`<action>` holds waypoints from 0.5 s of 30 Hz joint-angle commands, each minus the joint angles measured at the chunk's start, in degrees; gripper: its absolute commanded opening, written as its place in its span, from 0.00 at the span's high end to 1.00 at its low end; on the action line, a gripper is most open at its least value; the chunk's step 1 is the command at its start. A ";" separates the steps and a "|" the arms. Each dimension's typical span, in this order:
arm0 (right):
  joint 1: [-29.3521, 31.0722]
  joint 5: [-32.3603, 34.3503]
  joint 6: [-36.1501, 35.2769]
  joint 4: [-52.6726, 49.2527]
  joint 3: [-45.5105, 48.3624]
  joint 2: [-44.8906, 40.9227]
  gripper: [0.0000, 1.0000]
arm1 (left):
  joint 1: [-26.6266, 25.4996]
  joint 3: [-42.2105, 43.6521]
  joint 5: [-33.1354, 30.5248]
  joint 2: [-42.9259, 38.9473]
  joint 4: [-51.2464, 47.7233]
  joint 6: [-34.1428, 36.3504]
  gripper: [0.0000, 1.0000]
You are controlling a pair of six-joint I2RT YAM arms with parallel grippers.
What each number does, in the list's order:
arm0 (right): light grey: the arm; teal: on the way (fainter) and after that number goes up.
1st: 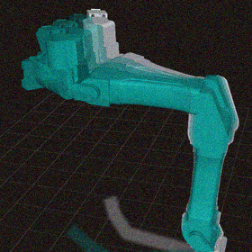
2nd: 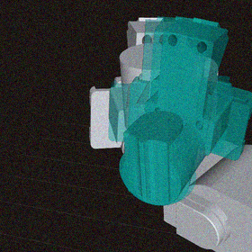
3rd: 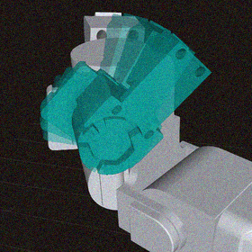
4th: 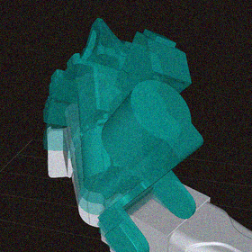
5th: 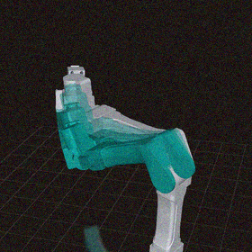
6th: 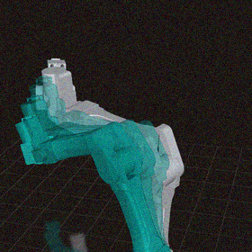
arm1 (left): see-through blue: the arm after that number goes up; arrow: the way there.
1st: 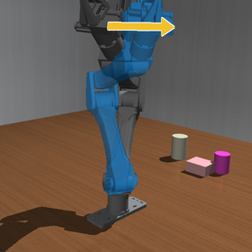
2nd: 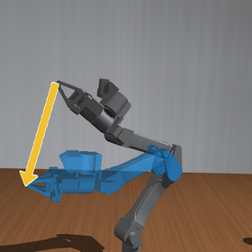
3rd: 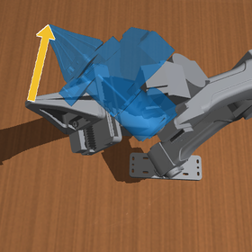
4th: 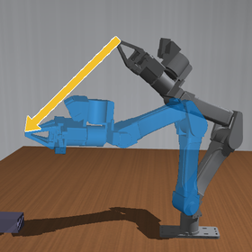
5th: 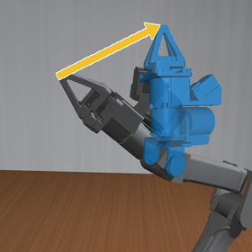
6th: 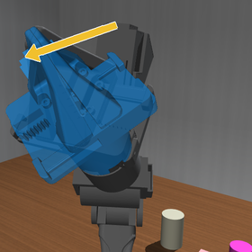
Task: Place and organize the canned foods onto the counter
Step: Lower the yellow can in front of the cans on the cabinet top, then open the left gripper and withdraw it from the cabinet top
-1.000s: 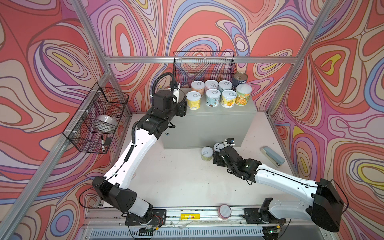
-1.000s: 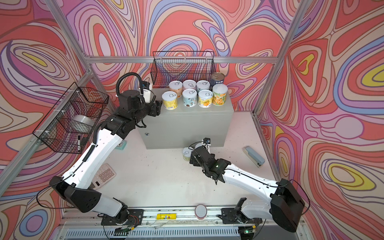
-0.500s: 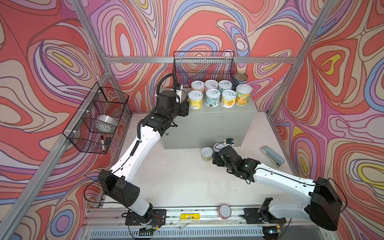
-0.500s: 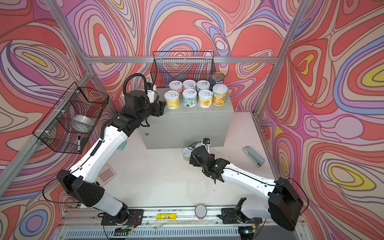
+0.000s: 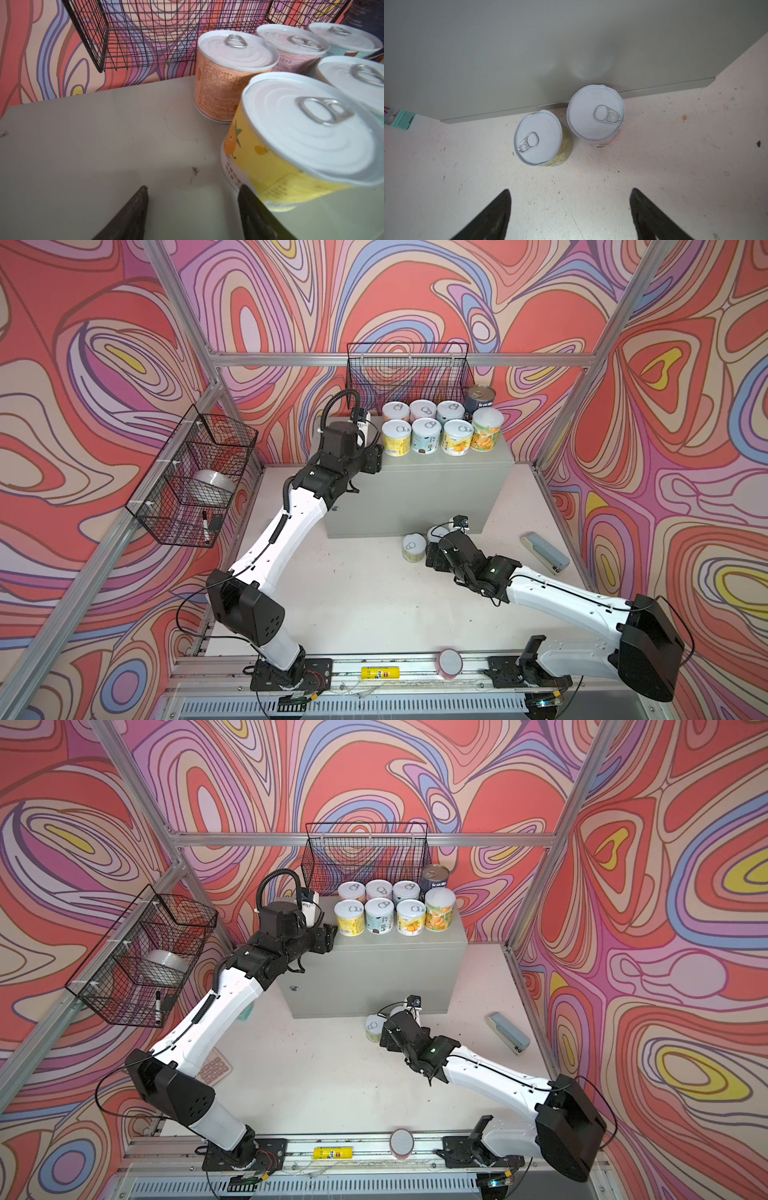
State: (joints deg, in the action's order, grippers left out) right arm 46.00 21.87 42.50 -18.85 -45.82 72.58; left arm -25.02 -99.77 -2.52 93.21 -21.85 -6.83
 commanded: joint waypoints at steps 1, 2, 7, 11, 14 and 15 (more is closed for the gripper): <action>-0.57 -0.24 -0.52 0.57 0.38 0.42 0.08 | 0.23 -1.58 1.19 0.22 1.98 -0.77 0.30; -0.66 -0.26 -0.52 0.48 0.36 0.51 0.08 | 0.22 -1.57 0.90 0.14 1.91 -0.67 0.30; -0.90 -0.18 -0.62 0.40 0.53 0.27 0.08 | 0.21 -0.29 -0.85 -1.19 2.64 -0.16 0.28; -1.68 0.18 -1.80 -0.58 0.04 -0.39 0.08 | 0.16 2.46 -4.56 -4.28 4.48 -0.09 0.00; -2.87 0.08 -3.65 -1.64 -0.49 -1.41 0.08 | 0.23 2.84 -5.17 -6.46 2.78 0.57 0.00; -3.25 0.10 -4.31 -1.84 -0.61 -1.86 0.08 | 0.16 3.38 -4.53 -7.26 2.57 0.60 0.00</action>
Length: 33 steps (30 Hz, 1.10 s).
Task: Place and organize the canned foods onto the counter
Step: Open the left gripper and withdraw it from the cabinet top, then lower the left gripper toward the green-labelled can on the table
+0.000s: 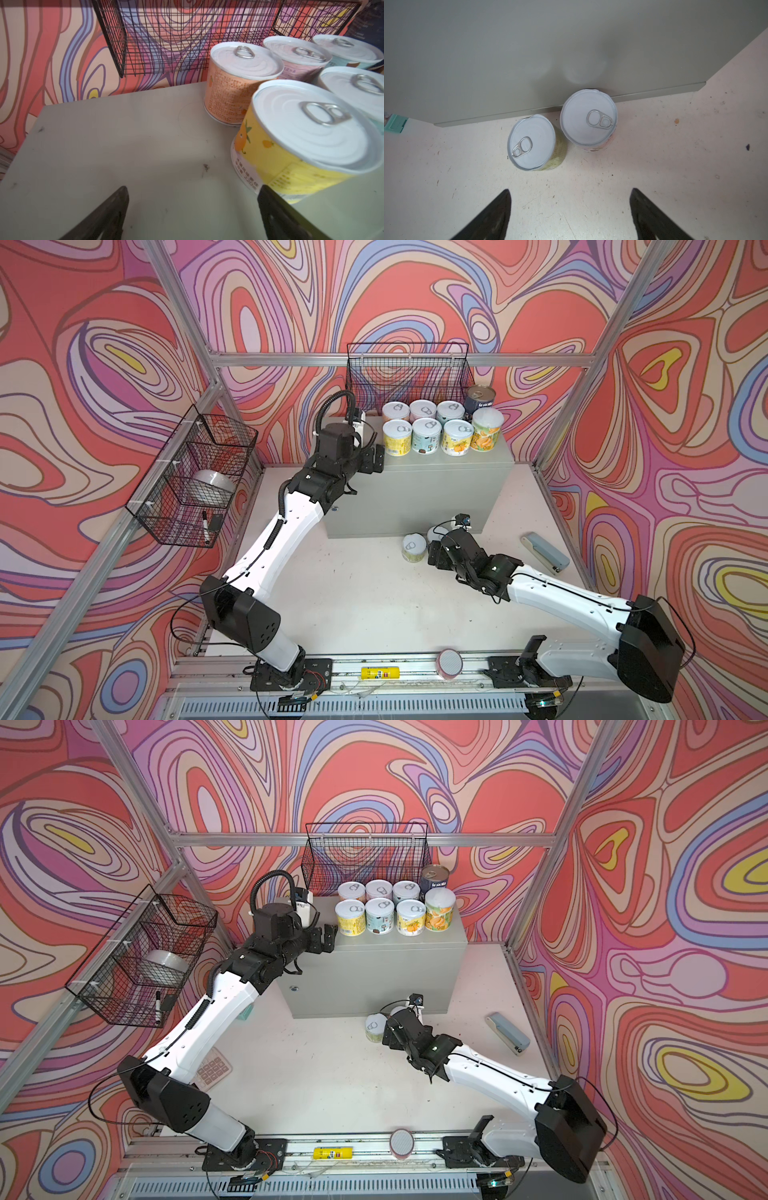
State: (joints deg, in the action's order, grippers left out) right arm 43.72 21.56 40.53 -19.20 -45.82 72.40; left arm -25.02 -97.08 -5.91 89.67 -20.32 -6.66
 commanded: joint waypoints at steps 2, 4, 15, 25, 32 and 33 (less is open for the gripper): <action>-1.87 0.36 -3.47 -1.97 -0.43 -2.88 0.08 | 0.08 2.91 -2.24 -6.50 0.32 -1.14 0.00; -2.53 0.50 -4.13 -2.56 -0.32 -3.94 0.08 | 0.14 4.18 -2.72 -9.22 -2.89 -2.31 0.00; -2.85 0.13 -3.02 -4.36 3.69 -8.58 0.08 | -4.93 25.93 -1.01 -30.56 -0.31 -0.99 0.00; -2.86 -1.16 -1.07 -3.03 9.59 -13.06 0.08 | -10.73 41.94 1.48 -38.44 -0.47 -12.69 0.00; -2.86 -3.00 -0.37 1.26 12.02 -10.50 0.09 | -15.11 50.70 1.26 -37.72 4.34 -13.11 0.00; -2.86 -3.23 -0.39 2.25 12.55 -10.18 0.09 | -15.63 51.29 1.25 -37.23 4.53 -12.61 0.00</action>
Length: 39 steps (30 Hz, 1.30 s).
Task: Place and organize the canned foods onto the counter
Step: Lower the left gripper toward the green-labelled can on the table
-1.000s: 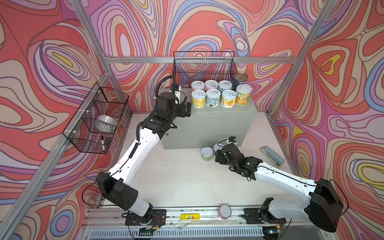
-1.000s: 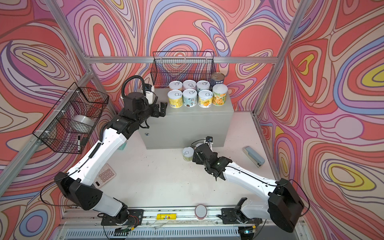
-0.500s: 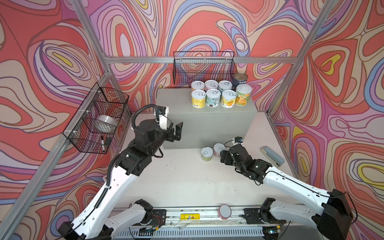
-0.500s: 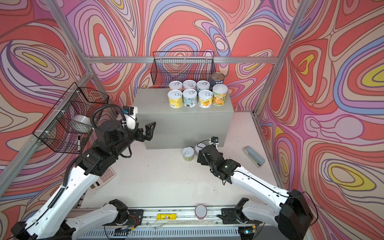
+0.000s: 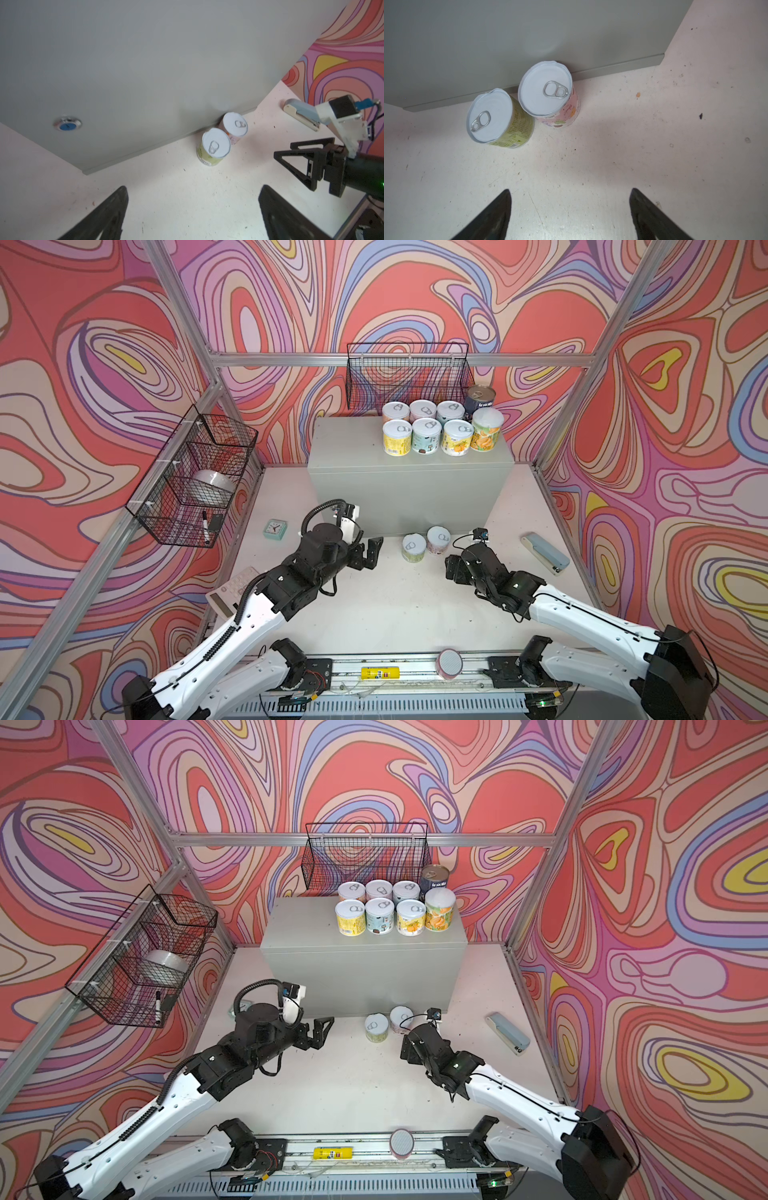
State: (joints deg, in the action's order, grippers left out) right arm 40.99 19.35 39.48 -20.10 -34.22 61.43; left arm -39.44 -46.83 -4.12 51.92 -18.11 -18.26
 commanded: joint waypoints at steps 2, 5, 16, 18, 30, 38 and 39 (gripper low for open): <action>-0.12 -0.96 0.78 5.18 2.27 1.51 0.09 | -2.91 2.89 -1.54 1.16 4.58 0.34 0.00; -0.12 -0.81 0.73 7.84 3.55 2.87 0.09 | -4.62 7.54 -5.04 1.26 10.40 0.77 0.00; -0.12 -1.71 1.82 6.71 5.58 -0.06 0.10 | -7.29 22.91 -13.62 9.02 37.73 -3.87 0.00; -0.06 -1.53 1.93 5.98 6.19 -0.97 0.10 | -8.57 25.71 -15.82 11.20 45.35 -5.00 0.00; -0.04 -1.25 3.83 2.96 8.82 -7.08 0.11 | -13.95 20.48 -11.40 23.25 50.16 -0.20 0.00; -0.04 -1.63 3.87 2.95 9.38 -8.41 0.11 | -14.11 17.87 -10.96 32.97 57.19 0.85 0.00; -0.06 -1.56 3.64 2.47 9.12 -8.58 0.10 | -14.13 16.82 -11.25 33.97 58.20 0.94 0.00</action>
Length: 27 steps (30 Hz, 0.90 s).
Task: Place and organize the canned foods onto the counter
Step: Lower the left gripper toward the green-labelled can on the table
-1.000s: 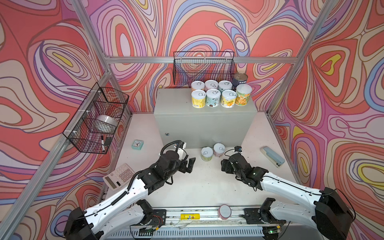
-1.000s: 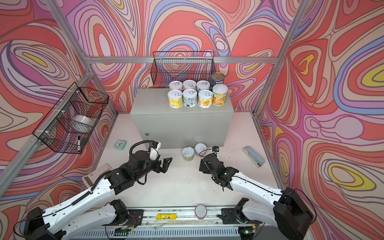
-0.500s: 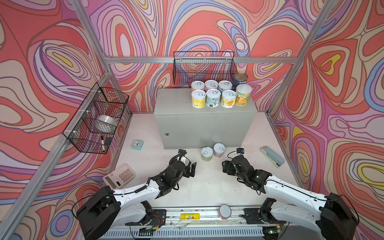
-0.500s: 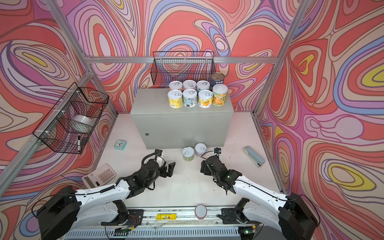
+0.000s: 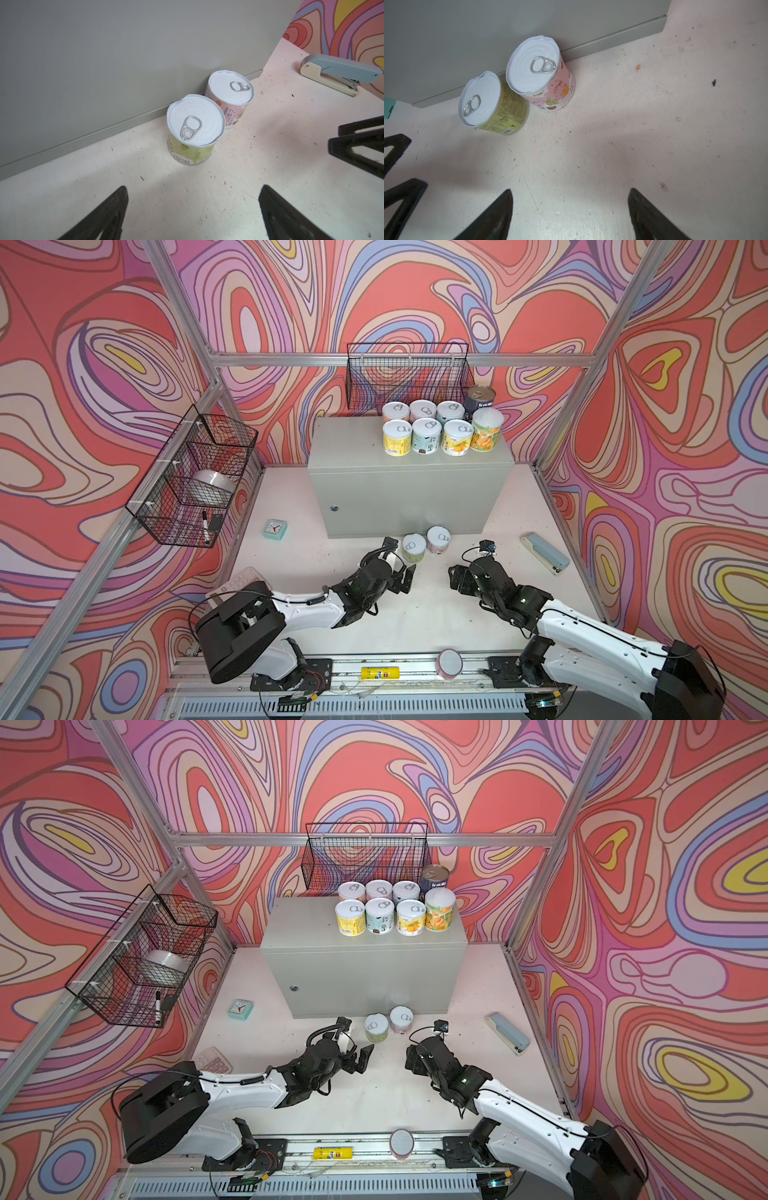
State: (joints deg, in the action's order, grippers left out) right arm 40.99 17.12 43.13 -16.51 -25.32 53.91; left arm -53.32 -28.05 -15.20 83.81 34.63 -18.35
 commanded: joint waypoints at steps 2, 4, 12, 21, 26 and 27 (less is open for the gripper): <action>-0.04 1.03 -0.46 -1.59 -0.16 -1.41 0.11 | -0.23 -3.87 -1.04 4.04 6.86 1.33 0.00; -0.04 1.23 -0.81 -1.38 -0.09 -1.66 0.10 | -0.29 -5.11 -1.55 6.10 7.77 1.71 0.00; -0.06 1.01 -1.44 -1.14 0.20 -1.45 0.10 | -0.12 -10.18 -0.35 13.29 9.44 3.19 0.00; -0.07 2.76 -2.80 -3.85 -0.42 -4.30 0.09 | 0.67 -15.10 -0.88 20.68 10.02 3.01 0.02; -0.11 3.23 -2.89 -4.57 -0.77 -4.69 0.09 | 1.27 -16.69 -3.07 25.16 11.84 1.87 0.03; -0.10 3.23 -2.88 -4.62 -0.85 -4.69 0.09 | 1.64 -16.68 -3.25 25.60 11.99 1.14 0.04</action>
State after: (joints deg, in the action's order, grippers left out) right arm 40.99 18.90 40.95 -19.86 -25.32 49.71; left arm -52.60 -44.49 -17.23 106.96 46.02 -15.64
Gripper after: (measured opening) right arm 0.907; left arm 0.969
